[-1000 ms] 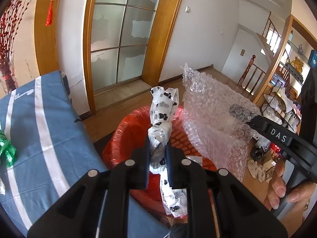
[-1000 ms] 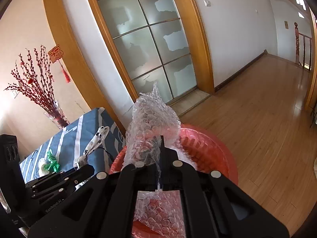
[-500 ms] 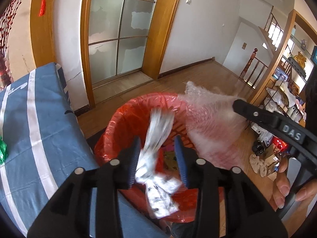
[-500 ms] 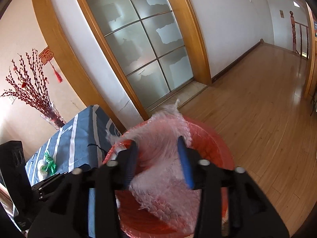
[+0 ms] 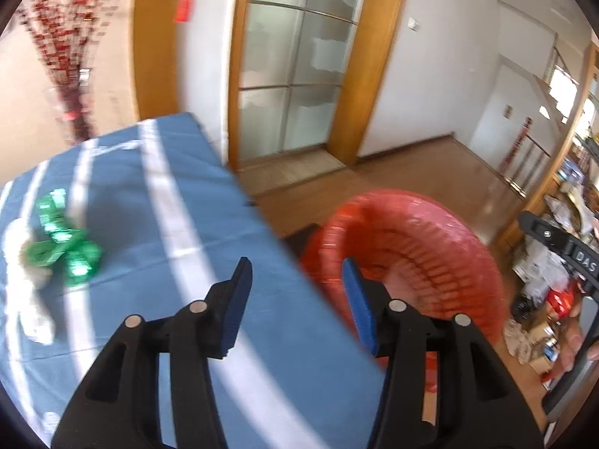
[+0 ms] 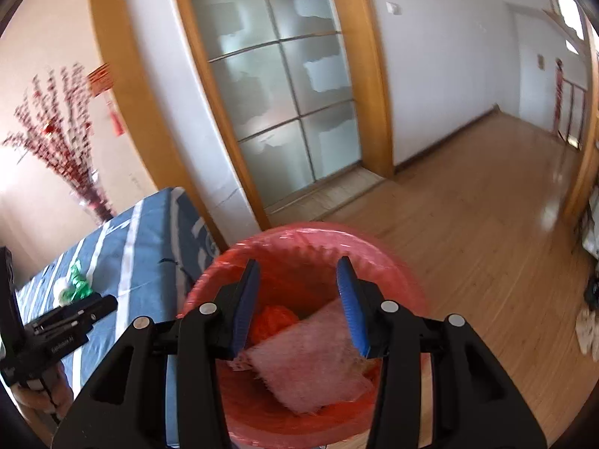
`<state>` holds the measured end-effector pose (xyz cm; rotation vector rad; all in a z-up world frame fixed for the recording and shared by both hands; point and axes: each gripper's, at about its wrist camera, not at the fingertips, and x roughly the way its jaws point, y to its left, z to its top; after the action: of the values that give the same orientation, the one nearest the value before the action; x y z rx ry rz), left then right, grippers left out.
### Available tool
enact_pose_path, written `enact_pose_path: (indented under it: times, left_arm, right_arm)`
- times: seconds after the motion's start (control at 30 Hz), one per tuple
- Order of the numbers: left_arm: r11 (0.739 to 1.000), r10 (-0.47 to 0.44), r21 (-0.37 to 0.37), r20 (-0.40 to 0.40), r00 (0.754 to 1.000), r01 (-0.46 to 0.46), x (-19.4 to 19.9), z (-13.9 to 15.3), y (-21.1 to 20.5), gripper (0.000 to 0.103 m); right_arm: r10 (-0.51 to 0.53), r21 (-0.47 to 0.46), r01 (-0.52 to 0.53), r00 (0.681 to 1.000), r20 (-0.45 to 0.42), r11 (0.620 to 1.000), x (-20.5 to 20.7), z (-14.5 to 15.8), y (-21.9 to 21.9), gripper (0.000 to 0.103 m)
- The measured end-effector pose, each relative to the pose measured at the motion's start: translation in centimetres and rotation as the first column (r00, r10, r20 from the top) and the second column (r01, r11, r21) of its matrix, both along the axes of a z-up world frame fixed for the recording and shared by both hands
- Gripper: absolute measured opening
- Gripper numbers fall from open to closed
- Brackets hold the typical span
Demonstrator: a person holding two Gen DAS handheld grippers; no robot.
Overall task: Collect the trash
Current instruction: 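Move both grippers back to the green bag and clear bag, then grasp the green bag with the right gripper while the left gripper grasps the clear bag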
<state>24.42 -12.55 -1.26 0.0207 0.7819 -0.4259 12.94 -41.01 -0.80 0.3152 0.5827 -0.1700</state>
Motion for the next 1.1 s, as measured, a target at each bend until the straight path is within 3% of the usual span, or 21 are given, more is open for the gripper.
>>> enact_pose_path:
  times: [0.3,0.63,0.8,1.1]
  left_arm:
    - [0.976,0.218,0.016,0.038,0.975,-0.218,0.0,1.1,11.6,0.051]
    - [0.899,0.436,0.023,0.06,0.898,-0.438,-0.1,0.9,24.5,0.054]
    - [0.865,0.502,-0.008,0.036,0.864,-0.502,0.5,0.1,28.6,0.054]
    - [0.85,0.527,-0.026,0.017,0.85,-0.527,0.9,-0.5,31.1,0.054]
  right_arm:
    - [0.218,-0.02,-0.218,0.976,-0.008,0.976,4.2,0.4,9.5,0.044]
    - [0.486,-0.013,-0.487,0.873,-0.051,0.873,12.0,-0.1,25.1,0.043]
    - [0.561,-0.013,-0.566,0.82,-0.114,0.825,16.5,-1.5,32.1,0.034]
    - [0.584,-0.032,-0.606,0.778,-0.23,0.795,20.2,-4.8,37.6,0.033]
